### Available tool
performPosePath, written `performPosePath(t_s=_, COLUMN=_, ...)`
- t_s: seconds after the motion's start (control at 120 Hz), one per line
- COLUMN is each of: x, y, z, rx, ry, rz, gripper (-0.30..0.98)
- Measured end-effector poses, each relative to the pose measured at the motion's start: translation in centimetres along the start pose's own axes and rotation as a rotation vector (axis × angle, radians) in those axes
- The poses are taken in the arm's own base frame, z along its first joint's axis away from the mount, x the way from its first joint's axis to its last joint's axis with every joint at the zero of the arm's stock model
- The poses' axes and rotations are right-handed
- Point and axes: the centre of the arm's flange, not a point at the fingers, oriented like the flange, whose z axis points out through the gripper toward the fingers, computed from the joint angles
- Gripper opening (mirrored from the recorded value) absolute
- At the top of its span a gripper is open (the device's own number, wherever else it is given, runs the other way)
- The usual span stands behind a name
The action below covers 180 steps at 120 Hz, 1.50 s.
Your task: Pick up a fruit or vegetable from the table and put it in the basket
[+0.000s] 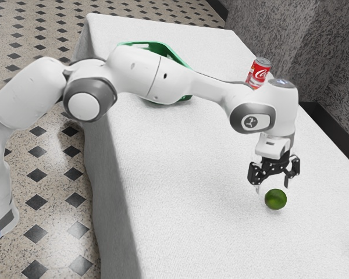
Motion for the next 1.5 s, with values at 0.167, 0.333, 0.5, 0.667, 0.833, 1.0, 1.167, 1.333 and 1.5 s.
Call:
performPosePath(t_s=0.167, x=-0.2, y=-0.2, z=0.9, rx=0.011, ry=0.003, rz=0.004, gripper=0.68)
performPosePath(t_s=0.333, x=-0.4, y=-0.5, z=1.5, rx=0.033, ry=0.005, rz=0.007, gripper=0.68)
performPosePath(t_s=0.5, x=-0.5, y=-0.5, z=2.6, rx=0.039, ry=0.007, rz=0.010, gripper=0.68)
performPosePath(t_s=0.667, x=-0.7, y=-0.5, z=3.4, rx=0.039, ry=0.008, rz=0.011, gripper=0.68)
performPosePath(t_s=0.833, x=-0.9, y=-0.5, z=4.2, rx=0.035, ry=0.007, rz=0.009, gripper=0.68)
performPosePath(t_s=1.0, x=-1.2, y=-0.5, z=4.6, rx=0.036, ry=0.009, rz=0.006, gripper=0.54)
performPosePath(t_s=1.167, x=-1.2, y=-0.6, z=4.7, rx=0.042, ry=0.010, rz=0.004, gripper=0.29)
performPosePath(t_s=1.333, x=-1.2, y=-0.7, z=4.3, rx=0.055, ry=0.012, rz=-0.007, gripper=0.20)
performPosePath(t_s=1.5, x=-1.2, y=-0.8, z=3.5, rx=0.063, ry=0.009, rz=-0.024, gripper=0.16)
